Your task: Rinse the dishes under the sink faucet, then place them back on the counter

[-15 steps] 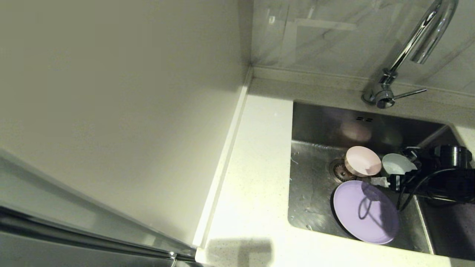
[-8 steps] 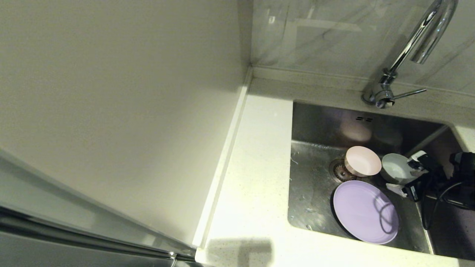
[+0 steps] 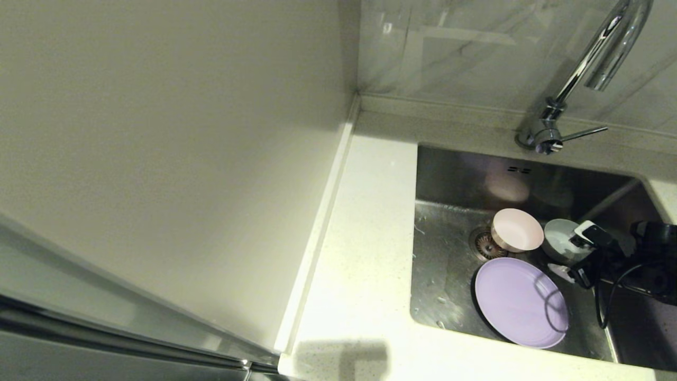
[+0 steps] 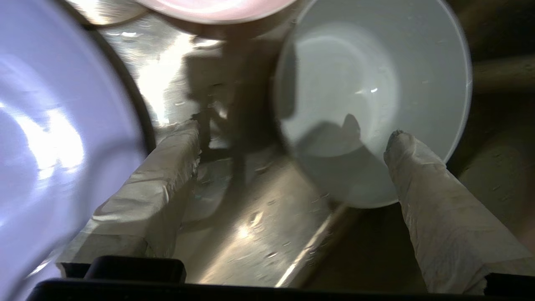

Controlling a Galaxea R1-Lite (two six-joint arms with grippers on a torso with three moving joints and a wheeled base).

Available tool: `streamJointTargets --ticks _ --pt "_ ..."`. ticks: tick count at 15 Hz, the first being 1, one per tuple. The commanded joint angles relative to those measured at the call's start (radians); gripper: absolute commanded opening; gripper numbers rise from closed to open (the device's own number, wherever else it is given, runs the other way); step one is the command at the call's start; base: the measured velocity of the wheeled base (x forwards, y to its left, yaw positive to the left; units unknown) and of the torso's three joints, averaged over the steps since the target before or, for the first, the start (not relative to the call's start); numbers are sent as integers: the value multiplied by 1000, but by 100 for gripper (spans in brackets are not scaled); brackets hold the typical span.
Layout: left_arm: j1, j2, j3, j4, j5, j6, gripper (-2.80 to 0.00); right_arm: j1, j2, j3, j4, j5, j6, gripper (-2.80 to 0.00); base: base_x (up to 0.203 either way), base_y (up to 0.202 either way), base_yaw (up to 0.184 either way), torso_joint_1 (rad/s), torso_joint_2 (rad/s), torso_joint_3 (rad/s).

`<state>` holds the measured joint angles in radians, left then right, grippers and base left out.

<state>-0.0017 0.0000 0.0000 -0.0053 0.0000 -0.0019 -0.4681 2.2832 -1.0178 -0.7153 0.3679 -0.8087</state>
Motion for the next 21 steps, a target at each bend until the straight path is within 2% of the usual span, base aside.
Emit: streamJointTargets --ticks 1,7,8,21 --pt "0 0 3 -1 0 0 -280 10 29 -31 -3 -48 -18 0 0 0 0 0 0 0" --pt "0 0 3 -1 0 -1 -280 26 48 -69 3 -72 -12 0 0 0 0 0 0 0" --pt "0 0 3 -1 0 0 -280 26 51 -80 4 -73 -9 -280 0 0 0 0 0 0" --pt "0 0 3 -1 0 0 -280 25 41 -36 -3 -75 -9 -280 0 0 0 0 0 0"
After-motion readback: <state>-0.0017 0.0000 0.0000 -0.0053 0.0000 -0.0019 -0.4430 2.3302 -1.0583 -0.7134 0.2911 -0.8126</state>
